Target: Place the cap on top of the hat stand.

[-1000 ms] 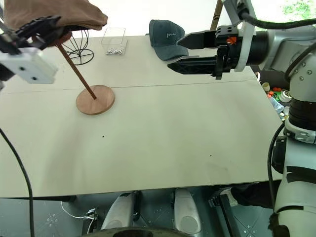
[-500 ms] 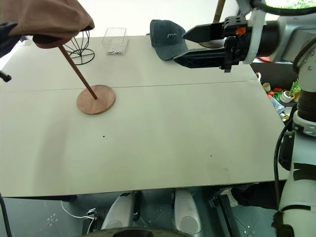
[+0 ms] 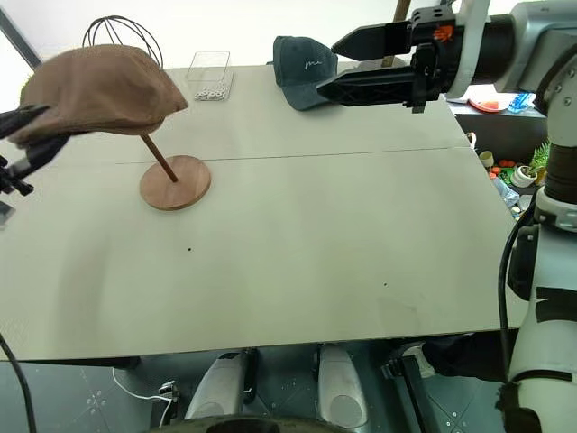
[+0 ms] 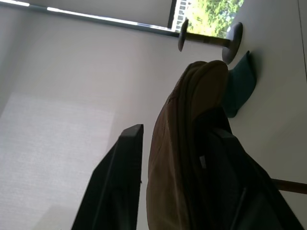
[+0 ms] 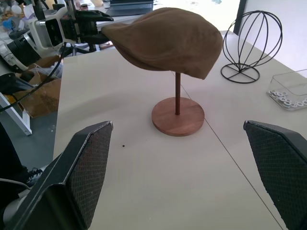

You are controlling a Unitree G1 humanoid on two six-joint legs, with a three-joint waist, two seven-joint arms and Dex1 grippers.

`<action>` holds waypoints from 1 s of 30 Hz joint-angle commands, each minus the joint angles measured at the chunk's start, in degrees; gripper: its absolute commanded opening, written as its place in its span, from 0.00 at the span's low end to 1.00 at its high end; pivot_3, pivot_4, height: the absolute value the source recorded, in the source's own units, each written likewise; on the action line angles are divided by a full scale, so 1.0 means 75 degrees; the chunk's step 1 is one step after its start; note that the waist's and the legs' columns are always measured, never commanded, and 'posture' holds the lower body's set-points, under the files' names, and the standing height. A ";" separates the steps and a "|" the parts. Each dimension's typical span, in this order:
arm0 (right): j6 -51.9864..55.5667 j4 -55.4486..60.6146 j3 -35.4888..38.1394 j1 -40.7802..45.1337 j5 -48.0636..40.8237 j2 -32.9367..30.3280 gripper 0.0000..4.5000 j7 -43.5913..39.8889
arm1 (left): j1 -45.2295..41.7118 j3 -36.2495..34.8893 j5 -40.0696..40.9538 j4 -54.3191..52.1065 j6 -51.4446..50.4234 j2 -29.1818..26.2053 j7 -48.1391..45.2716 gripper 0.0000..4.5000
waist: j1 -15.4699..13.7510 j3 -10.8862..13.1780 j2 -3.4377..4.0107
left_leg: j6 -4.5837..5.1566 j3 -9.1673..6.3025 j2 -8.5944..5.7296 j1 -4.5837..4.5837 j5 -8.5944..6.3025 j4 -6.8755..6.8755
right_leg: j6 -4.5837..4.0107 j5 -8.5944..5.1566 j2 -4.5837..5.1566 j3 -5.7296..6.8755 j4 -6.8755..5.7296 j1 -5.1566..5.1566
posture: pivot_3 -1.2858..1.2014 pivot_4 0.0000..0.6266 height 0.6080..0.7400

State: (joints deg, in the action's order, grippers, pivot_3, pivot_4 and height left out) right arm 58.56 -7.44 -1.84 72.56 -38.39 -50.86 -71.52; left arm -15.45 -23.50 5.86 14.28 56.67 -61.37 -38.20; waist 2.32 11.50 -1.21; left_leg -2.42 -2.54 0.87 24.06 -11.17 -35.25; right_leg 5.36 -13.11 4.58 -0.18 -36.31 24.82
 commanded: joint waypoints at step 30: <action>-0.0106 0.0093 0.0558 0.0040 -0.0165 0.0369 1.00 0.0431 | 0.1556 -0.0262 -0.6034 -0.6812 -1.0120 0.2315 0.0514 0.99 | -0.0017 -0.0002 0.0001 | 0.0001 -0.0002 -0.0001 -0.0007 0.0000 -0.0008 | -0.0003 0.0000 -0.0010 -0.0010 -0.0005 -0.0005 | 0.52 0.24 1.00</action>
State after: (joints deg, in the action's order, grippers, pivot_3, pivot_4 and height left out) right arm 58.27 -8.66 -0.26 72.13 -38.62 -47.67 -68.41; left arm -2.96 -25.77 -38.30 -36.87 -18.05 -44.25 -35.74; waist 2.20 11.48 -1.20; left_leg -2.41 -2.55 0.86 24.01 -11.17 -35.31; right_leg 5.34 -13.10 4.51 -0.25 -36.35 24.78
